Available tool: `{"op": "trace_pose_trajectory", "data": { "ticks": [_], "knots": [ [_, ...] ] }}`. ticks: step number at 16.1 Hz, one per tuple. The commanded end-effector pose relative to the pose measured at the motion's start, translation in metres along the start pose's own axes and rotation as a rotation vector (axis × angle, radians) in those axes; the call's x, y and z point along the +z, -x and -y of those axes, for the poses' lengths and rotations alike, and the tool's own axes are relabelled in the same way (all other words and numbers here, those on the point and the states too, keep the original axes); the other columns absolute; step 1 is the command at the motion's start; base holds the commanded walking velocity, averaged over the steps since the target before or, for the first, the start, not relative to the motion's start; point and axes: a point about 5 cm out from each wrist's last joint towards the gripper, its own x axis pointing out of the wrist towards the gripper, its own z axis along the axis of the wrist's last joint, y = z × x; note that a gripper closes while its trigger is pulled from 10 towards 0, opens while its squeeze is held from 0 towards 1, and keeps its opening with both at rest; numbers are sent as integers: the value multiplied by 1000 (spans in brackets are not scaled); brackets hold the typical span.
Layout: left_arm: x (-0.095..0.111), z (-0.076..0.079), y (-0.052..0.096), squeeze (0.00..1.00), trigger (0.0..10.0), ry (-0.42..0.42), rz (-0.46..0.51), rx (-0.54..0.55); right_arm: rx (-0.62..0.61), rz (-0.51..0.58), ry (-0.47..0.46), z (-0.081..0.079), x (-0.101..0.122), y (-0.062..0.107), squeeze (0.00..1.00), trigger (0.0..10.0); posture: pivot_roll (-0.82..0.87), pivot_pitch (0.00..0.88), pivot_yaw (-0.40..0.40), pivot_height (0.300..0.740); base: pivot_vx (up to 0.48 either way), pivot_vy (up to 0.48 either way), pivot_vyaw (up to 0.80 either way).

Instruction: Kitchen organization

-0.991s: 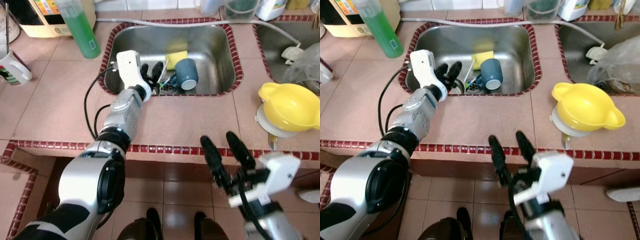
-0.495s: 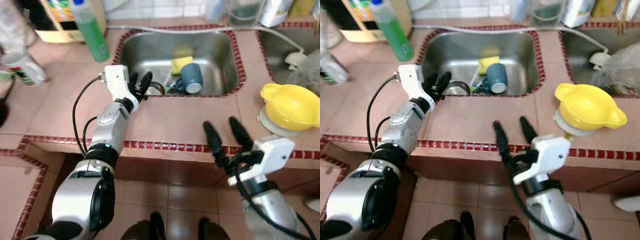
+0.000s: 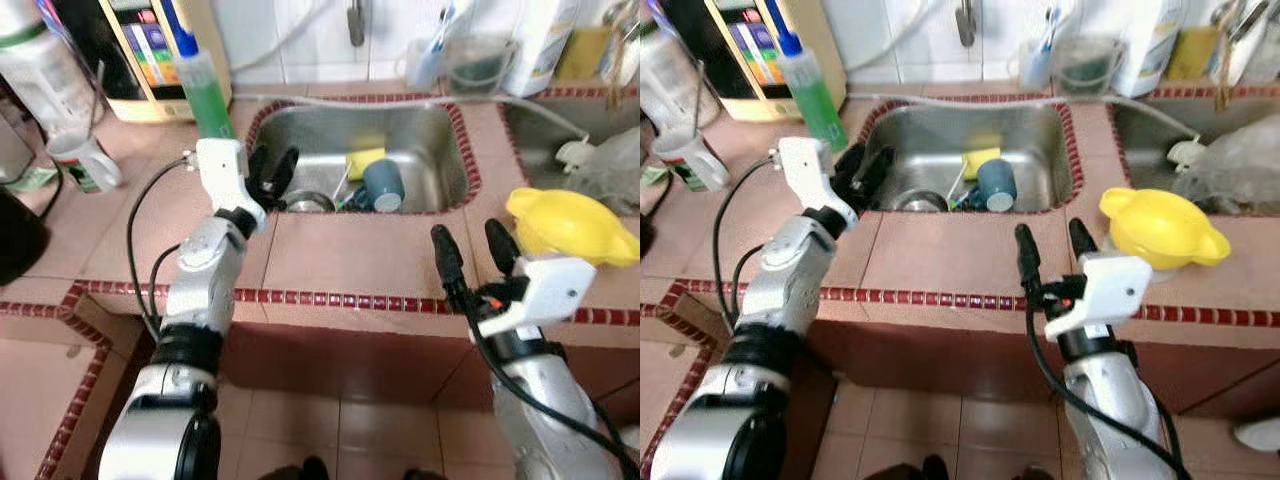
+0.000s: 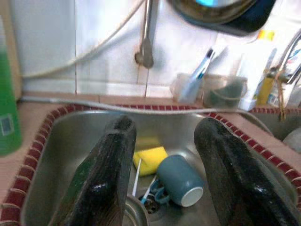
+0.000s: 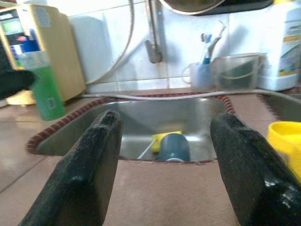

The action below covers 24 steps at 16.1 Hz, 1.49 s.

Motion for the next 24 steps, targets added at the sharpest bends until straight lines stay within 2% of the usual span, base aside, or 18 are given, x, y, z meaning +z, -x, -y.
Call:
{"op": "trace_pose_trajectory", "data": {
  "ticks": [1, 5, 7, 9, 10, 11, 14, 16, 18, 22, 24],
  "knots": [
    [1, 3, 4, 0, 10000, -19, -12, -6, -30, -2, 17, 1, -2, -3, 0, 10000, -170, 71, 127, 740, 0, 0, 0],
    [-5, 6, 19, 0, 10000, -54, -23, -4, -63, -82, 2, 4, -16, -9, 0, 10000, -153, 51, 114, 740, 0, 0, 0],
    [-17, 1, 32, 0, 10000, -64, -45, 37, -59, -65, 93, 2, -27, -9, 0, 10000, -149, 44, 110, 740, 0, 0, 0],
    [-25, -2, 44, 0, 10000, -108, -58, 52, -81, -90, 105, 6, -38, -3, 0, 10000, -139, 38, 106, 740, 0, 0, 0],
    [-33, -8, 52, 0, 10000, -152, -94, 76, -93, -120, 118, 8, -47, 1, 0, 10000, -136, 30, 104, 740, 0, 0, 0],
    [-36, -9, 54, 0, 10000, -171, -104, 79, -93, -121, 117, 8, -49, 1, 0, 10000, -136, 29, 104, 740, 0, 0, 0],
    [-53, -15, 66, 0, 10000, -108, -138, 113, -92, -116, 104, 6, -61, 2, 0, 10000, -129, 5, 94, 740, 0, 0, 0],
    [-57, -15, 66, 0, 10000, -89, -155, 132, -84, -117, 115, 5, -65, 1, 0, 10000, -123, 0, 87, 740, 0, 0, 0],
    [-53, -16, 63, 0, 10000, -158, -125, 147, -81, -108, 123, 7, -66, -3, 0, 10000, -121, 0, 81, 740, 0, 0, 0],
    [-47, -12, 57, 0, 10000, -141, -91, 149, -76, -96, 137, 13, -68, -3, 0, 10000, -104, 0, 75, 740, 0, 0, 0],
    [-47, -9, 57, 0, 10000, -180, -99, 129, -79, -87, 133, 14, -68, -3, 0, 10000, -100, 0, 73, 740, 0, 0, 0]
  ]
}}
